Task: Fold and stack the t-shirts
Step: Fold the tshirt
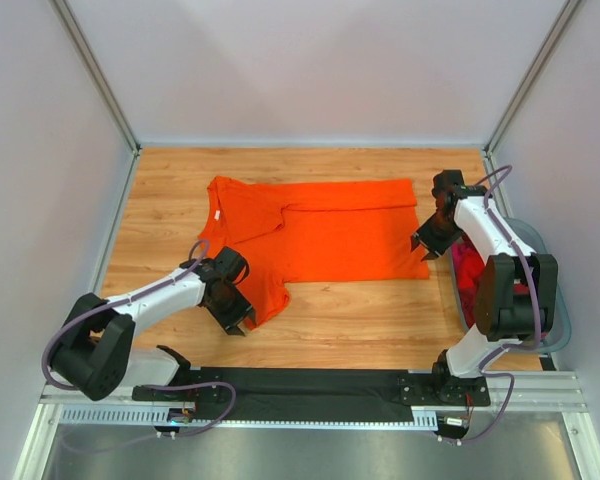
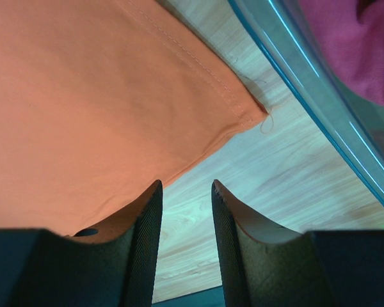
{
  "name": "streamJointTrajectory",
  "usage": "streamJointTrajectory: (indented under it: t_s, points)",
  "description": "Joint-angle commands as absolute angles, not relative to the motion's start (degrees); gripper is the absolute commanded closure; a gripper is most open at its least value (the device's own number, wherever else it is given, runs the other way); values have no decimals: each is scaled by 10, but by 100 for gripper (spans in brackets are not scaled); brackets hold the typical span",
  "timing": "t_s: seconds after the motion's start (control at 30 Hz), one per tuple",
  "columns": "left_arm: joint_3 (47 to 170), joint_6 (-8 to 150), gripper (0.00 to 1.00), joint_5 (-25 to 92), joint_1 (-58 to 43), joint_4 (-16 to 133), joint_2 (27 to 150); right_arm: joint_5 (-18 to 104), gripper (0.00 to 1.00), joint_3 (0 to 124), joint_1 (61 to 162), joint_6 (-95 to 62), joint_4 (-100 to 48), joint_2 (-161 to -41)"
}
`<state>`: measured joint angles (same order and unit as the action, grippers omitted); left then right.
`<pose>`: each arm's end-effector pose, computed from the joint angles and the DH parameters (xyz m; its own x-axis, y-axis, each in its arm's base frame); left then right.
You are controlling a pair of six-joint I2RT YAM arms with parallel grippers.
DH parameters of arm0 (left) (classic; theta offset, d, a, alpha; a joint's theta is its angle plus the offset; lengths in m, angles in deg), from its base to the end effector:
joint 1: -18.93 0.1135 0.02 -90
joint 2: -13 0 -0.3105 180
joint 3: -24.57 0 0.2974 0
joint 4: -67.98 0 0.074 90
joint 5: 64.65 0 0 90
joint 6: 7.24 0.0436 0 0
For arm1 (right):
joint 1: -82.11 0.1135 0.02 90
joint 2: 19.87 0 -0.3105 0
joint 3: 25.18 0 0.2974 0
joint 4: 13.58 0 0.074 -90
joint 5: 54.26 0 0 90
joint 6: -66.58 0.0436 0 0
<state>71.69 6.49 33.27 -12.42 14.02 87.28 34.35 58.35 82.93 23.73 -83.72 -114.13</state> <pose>0.1835 -0.1188 0.1609 -0.7185 -0.6889 0.0956 -0.6930 0.6975 -0.1823 0.3539 0.0040 0.2517 -0.6791 0.7233 -0.1255 0.7167 0.6902 0.1000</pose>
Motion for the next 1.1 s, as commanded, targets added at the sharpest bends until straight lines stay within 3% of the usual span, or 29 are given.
streamJointTrajectory:
  t_s: [0.0, 0.23, 1.07]
  points:
    - [737, 49, 55, 307, -129, 145, 892, 339, 62, 569, 830, 255, -801, -1127]
    - [779, 75, 100, 276, -129, 99, 888, 319, 62, 565, 829, 261, -780, -1146]
    - [848, 116, 100, 230, -129, 13, 846, 213, 60, 471, 833, 338, -740, -1172]
